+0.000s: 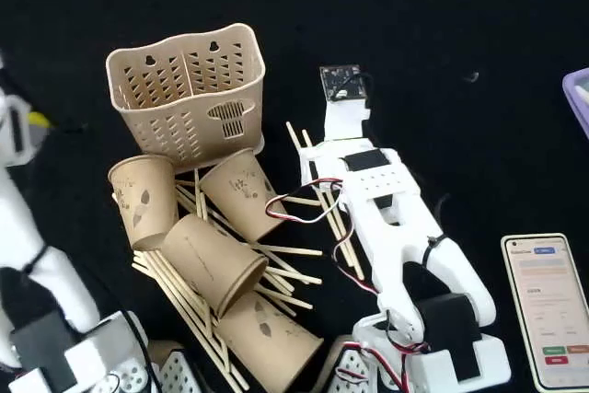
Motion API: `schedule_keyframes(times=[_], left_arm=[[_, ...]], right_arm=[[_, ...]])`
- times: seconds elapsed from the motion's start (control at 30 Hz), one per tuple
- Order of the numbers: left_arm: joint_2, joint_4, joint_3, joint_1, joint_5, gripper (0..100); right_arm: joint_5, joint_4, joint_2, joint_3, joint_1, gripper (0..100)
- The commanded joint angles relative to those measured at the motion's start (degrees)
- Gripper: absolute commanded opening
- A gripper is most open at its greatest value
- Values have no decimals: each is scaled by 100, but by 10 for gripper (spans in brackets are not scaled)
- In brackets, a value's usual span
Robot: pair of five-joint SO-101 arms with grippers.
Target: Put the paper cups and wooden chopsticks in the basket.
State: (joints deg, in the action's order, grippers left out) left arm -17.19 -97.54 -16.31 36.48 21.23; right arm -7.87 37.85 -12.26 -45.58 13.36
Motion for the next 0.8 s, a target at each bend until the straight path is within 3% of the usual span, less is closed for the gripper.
schedule_keyframes(times=[0.0, 0.13, 0.4, 0.77], left_arm=[[404, 905, 980, 259, -149, 230], [1196, 1574, 1613, -66, -413, 230], [1987, 2620, 1648, -629, -1266, 230], [1987, 2514, 2220, -927, -1099, 230]], right_arm=[[53, -70, -312, 31, -141, 273], [53, -70, -312, 31, -141, 273], [53, -70, -312, 31, -141, 273], [53, -70, -312, 31, -141, 273]])
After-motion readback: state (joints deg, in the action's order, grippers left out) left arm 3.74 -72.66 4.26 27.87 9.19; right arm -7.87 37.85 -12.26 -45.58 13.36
